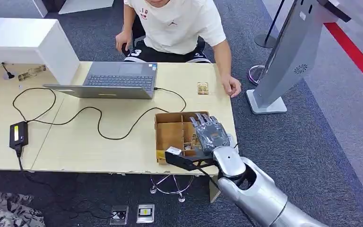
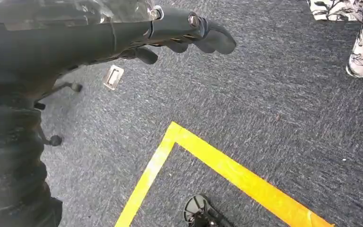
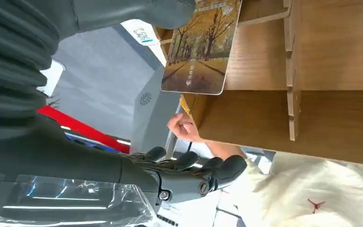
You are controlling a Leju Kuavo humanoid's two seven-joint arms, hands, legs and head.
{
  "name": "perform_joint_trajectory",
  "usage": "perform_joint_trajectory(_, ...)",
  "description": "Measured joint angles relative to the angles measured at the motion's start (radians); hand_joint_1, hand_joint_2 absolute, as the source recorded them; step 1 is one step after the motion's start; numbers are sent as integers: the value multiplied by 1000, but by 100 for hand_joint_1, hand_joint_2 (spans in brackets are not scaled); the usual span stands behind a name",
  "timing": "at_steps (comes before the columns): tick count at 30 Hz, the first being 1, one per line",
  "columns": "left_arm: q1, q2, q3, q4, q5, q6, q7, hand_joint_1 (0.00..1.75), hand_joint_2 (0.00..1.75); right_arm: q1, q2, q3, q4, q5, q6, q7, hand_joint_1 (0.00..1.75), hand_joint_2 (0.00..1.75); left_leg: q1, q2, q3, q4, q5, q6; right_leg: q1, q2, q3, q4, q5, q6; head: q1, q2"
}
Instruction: Pass the card to the sensor for recognition and then transmit it.
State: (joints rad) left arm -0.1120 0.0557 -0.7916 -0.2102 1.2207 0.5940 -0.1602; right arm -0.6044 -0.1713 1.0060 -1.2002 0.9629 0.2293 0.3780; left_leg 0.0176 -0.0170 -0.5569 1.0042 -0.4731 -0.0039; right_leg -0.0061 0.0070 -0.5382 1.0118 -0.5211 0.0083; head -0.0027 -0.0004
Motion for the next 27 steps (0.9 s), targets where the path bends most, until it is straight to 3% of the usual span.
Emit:
perform_joint_trajectory(14, 0, 0, -6, 0, -10, -6, -6, 0, 175, -40, 6, 16, 84, -29, -1, 20, 40, 175, 0, 0, 0, 0, 0, 0, 0, 0, 0, 0, 0, 0, 0, 0)
perform_joint_trajectory(18, 0, 0, -6, 0, -12, -7, -6, 0, 175, -44, 5, 16, 101, -32, -4, 24, 59, 175, 0, 0, 0, 0, 0, 0, 0, 0, 0, 0, 0, 0, 0, 0)
perform_joint_trajectory(22, 0, 2, -7, 0, -16, -8, -6, 0, 175, -44, 3, 16, 117, -36, -6, 33, 108, 175, 0, 0, 0, 0, 0, 0, 0, 0, 0, 0, 0, 0, 0, 0)
perform_joint_trajectory(23, 0, 3, -7, 0, -16, -8, -6, 0, 175, -44, 2, 16, 121, -36, -6, 34, 110, 175, 0, 0, 0, 0, 0, 0, 0, 0, 0, 0, 0, 0, 0, 0)
perform_joint_trajectory(26, 0, 5, -13, 0, -18, -9, -6, 0, 175, -44, 0, 16, 132, -36, -10, 38, 152, 175, 0, 0, 0, 0, 0, 0, 0, 0, 0, 0, 0, 0, 0, 0)
perform_joint_trajectory(27, 0, 5, -14, 0, -19, -9, -6, 0, 175, -44, 0, 16, 134, -36, -12, 39, 155, 175, 0, 0, 0, 0, 0, 0, 0, 0, 0, 0, 0, 0, 0, 0)
